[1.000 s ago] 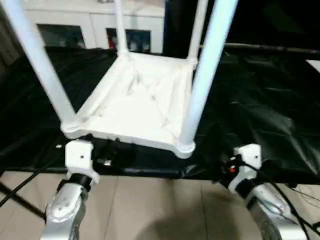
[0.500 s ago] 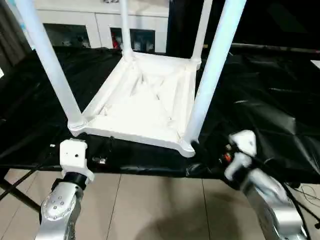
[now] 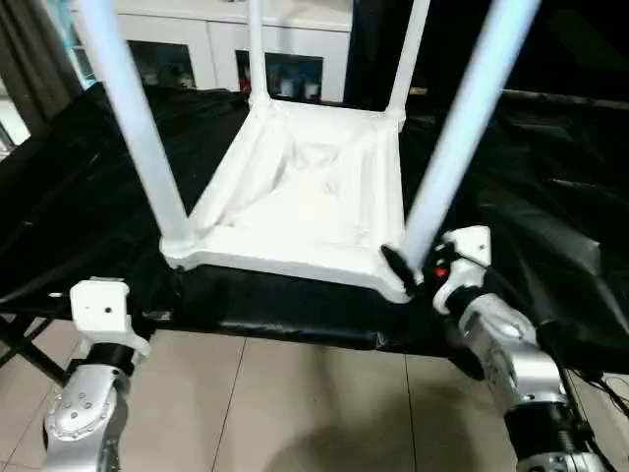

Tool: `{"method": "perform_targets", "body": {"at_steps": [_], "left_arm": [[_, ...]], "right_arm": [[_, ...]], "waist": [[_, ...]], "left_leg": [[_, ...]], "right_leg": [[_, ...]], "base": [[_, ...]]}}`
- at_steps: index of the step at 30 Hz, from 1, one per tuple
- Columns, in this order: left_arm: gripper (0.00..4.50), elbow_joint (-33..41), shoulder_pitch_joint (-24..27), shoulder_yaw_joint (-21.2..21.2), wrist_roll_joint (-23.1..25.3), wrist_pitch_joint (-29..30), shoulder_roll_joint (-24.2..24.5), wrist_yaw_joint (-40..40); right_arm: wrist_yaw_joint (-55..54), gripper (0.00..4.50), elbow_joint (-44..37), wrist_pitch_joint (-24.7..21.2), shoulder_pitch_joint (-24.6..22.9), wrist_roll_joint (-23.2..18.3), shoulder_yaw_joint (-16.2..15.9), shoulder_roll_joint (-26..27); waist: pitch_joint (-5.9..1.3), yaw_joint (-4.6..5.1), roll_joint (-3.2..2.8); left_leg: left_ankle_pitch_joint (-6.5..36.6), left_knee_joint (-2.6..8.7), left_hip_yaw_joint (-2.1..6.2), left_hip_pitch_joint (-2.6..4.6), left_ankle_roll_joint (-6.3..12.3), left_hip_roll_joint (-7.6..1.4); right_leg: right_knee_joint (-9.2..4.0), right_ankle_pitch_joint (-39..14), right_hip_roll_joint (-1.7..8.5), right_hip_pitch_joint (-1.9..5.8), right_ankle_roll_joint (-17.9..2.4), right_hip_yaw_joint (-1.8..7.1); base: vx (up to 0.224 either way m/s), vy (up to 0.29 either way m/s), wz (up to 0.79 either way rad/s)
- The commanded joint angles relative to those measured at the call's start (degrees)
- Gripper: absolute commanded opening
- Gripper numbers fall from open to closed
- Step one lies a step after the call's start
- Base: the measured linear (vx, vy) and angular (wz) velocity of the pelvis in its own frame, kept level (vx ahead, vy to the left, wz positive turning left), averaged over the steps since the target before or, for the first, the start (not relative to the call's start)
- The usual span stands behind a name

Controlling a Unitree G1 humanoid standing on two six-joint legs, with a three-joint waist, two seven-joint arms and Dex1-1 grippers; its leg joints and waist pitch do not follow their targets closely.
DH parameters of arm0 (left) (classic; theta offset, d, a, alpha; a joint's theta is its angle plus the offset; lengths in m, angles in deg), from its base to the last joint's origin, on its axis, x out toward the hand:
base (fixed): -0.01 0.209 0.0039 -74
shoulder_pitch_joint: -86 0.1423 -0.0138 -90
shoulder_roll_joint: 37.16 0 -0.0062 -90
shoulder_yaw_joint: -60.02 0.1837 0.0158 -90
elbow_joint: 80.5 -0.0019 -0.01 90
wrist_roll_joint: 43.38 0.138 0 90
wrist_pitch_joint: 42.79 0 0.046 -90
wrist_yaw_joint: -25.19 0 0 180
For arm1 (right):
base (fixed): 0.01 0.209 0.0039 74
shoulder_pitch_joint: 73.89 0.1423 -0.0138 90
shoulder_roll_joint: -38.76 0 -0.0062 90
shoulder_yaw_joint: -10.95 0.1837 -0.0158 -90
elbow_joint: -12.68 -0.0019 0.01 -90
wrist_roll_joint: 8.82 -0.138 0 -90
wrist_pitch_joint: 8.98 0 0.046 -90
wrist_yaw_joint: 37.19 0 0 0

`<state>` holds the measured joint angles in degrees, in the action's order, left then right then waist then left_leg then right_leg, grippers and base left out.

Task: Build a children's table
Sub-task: Rotate leg to tighten

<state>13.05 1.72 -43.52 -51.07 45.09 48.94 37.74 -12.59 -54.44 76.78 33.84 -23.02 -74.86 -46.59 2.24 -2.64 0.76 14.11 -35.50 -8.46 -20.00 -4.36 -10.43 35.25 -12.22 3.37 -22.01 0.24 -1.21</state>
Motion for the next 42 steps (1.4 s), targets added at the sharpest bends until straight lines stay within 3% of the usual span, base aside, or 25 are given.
{"method": "perform_targets", "body": {"at_steps": [1,3,6,8,11,13,17,20,25,27,28,32,36,42], "left_arm": [[4.4,1.3,-1.5,1.0,-0.6,1.2,0.7,1.5],[4.4,1.9,-2.2,1.8,-2.0,2.2,0.5,2.9],[4.4,2.3,-4.1,3.4,-4.1,4.2,-0.1,4.6],[4.4,0.1,-6.8,4.1,-3.0,5.3,-0.4,3.7],[4.4,-3.2,-9.3,4.0,-1.7,5.9,-0.2,2.3],[4.4,-4.6,-10.8,3.7,-2.8,6.9,-0.2,2.8],[4.4,-6.4,-13.0,4.7,-3.3,7.7,0.5,4.5],[4.4,-8.6,-14.9,5.5,-2.9,7.6,0.7,5.1],[4.4,-10.9,-16.7,6.4,-2.4,7.5,0.7,6.0],[4.4,-11.8,-17.4,6.7,-2.0,7.9,0.7,5.7],[4.4,-12.8,-18.2,6.7,-2.0,8.8,0.6,4.9],[4.06,-14.7,-19.7,6.4,-2.0,9.2,0.2,3.9],[3.67,-17.8,-21.7,5.7,-0.8,8.7,0.1,1.0],[3.19,-19.3,-22.3,6.0,-0.3,9.4,0.1,0.1]], "right_arm": [[0.4,4.5,0.3,1.3,-1.6,-1.1,2.5,-1.7],[0.3,4.5,-0.1,1.3,-2.4,-1.2,3.1,-2.1],[-0.3,4.5,0.9,2.0,-3.3,-0.6,4.2,-3.0],[-0.7,4.5,1.4,2.4,-3.8,-0.5,5.3,-3.7],[-0.2,4.5,-0.9,1.8,-5.1,-1.2,5.5,-4.3],[2.3,4.5,-5.0,-0.3,-7.7,-2.3,4.6,-4.9],[6.9,4.5,-12.3,-3.0,-13.6,-4.1,2.8,-6.5],[8.8,4.5,-16.0,-4.1,-16.5,-5.9,2.8,-7.7],[12.1,4.5,-21.7,-7.1,-18.9,-8.4,1.9,-9.0],[13.5,4.5,-24.4,-9.2,-19.6,-8.8,0.5,-9.3],[14.0,4.5,-26.3,-10.5,-19.9,-9.0,-1.2,-9.2],[12.2,4.5,-26.1,-10.5,-18.5,-8.5,-3.1,-6.7],[9.9,4.5,-23.8,-9.9,-15.9,-6.9,-5.2,-2.9],[6.9,4.5,-19.2,-9.4,-11.7,-5.5,-6.3,1.1]], "waist": [[-2.66,-0.1,0.0],[-2.6,-0.63,-0.05],[-2.6,-0.9,0.23],[-2.62,-1.13,0.11],[-2.63,-1.15,0.26],[-2.65,-1.0,0.59],[-2.61,-0.93,0.55],[-2.31,-1.01,0.04],[-2.37,-0.83,0.05],[-2.45,-0.82,-0.25],[-2.41,-0.73,-0.12],[-2.46,-0.73,-0.02],[-2.46,-0.64,-0.33],[-2.72,-0.69,-0.49]], "left_leg": [[2.4,4.78,-0.1,-0.14,3.21,-2.13],[2.7,4.77,-0.27,0.09,3.12,-2.17],[2.7,4.91,-0.24,-0.12,2.72,-2.2],[3.4,4.75,-0.57,0.4,2.47,-2.14],[3.1,4.75,-0.59,-0.02,2.48,-2.02],[2.6,4.75,-0.58,-0.18,2.62,-2.0],[2.5,4.84,-0.39,-0.39,3.46,-2.14],[5.7,5.19,-0.34,-0.16,2.85,-2.3],[5.5,5.08,-0.23,-0.28,2.7,-2.25],[4.7,5.05,-0.13,-0.31,2.86,-2.31],[4.9,5.08,-0.14,-0.26,2.89,-2.34],[5.1,5.08,-0.13,-0.23,2.26,-2.32],[5.0,5.15,-0.1,-0.11,1.26,-2.32],[2.3,4.95,-0.2,-0.07,0.73,-2.2]], "right_leg": [[-2.94,2.5,3.38,2.39,-13.6,1.8],[-2.98,1.6,3.54,2.19,-13.3,1.94],[-2.92,0.8,3.57,2.27,-13.1,1.92],[-3.11,0.4,3.37,1.85,-13.0,1.96],[-3.15,0.0,3.41,2.25,-12.1,1.95],[-3.16,0.3,3.4,2.38,-11.8,1.93],[-3.15,0.9,3.47,2.46,-11.7,1.88],[-3.73,-3.5,3.5,2.16,-11.3,1.94],[-3.69,-2.6,3.46,2.33,-11.1,2.02],[-3.55,-1.6,3.54,2.31,-11.3,1.98],[-3.67,-1.6,3.45,2.3,-11.3,1.93],[-3.63,-2.1,3.62,2.17,-12.1,1.95],[-3.55,-2.0,3.59,2.07,-12.1,1.96],[-3.03,3.5,3.54,2.27,-12.9,1.91]], "base": [[0.0,0.0,0.0],[0.0,0.0,0.0],[0.0,0.0,0.0],[0.0,0.0,0.0],[0.0,0.0,0.0],[0.0,0.0,0.0],[0.0,0.0,0.0],[0.0,0.0,0.0],[0.0,0.0,0.0],[0.0,0.0,0.0],[0.0,0.0,0.0],[0.0,0.0,0.0],[0.0,0.0,0.0],[0.0,0.0,0.0]]}}
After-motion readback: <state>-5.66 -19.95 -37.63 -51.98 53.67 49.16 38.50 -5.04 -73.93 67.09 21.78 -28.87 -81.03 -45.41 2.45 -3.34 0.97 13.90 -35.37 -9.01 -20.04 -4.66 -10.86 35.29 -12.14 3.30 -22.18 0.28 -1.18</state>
